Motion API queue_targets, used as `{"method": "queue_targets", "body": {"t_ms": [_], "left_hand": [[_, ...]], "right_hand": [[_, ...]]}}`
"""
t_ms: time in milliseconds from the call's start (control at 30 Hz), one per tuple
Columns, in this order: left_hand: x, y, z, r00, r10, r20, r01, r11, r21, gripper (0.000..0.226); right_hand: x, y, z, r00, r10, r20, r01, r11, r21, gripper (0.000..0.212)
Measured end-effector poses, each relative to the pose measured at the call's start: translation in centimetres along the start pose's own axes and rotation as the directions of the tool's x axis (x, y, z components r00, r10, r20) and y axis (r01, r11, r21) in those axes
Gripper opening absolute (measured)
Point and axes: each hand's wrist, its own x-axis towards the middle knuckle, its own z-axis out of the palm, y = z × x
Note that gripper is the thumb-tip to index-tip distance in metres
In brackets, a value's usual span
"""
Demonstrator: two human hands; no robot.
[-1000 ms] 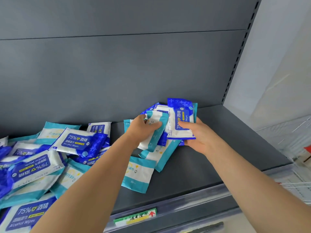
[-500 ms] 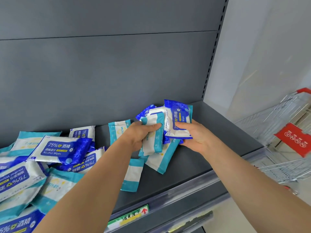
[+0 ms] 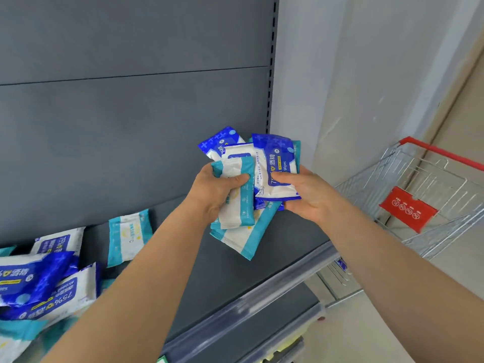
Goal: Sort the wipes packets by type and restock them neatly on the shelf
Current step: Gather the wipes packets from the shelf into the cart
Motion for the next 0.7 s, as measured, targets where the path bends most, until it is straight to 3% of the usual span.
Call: {"method": "queue_targets", "body": {"t_ms": [333,500,600,700], "left_hand": [[4.5,-0.5,20.3,0.996,-0.008,0.090,0.008,1.000,0.000,0.048],[8.5,-2.2,31.9,0.995,-0.026,0.100,0.026,1.000,0.006,0.055],[11.4,-4.4,37.6,0.992,-0.056,0.116,0.060,0.998,-0.029,0.050],[15.0,-7.2,41.8,0.989,-0.105,0.107,0.110,0.993,-0.038,0.058]], "right_hand": [[0.4,-6.9,-18.5,0.993,-0.024,-0.114,0.023,1.000,-0.013,0.024],[2.2,-10.4,-29.9,0.986,-0.005,-0.164,-0.003,0.999,-0.049,0.020],[4.0,-10.6,-36.0,0.983,0.034,-0.181,-0.044,0.998,-0.053,0.020],[6.7,-9.4,-41.4,0.969,0.109,-0.223,-0.119,0.992,-0.033,0.028]]}}
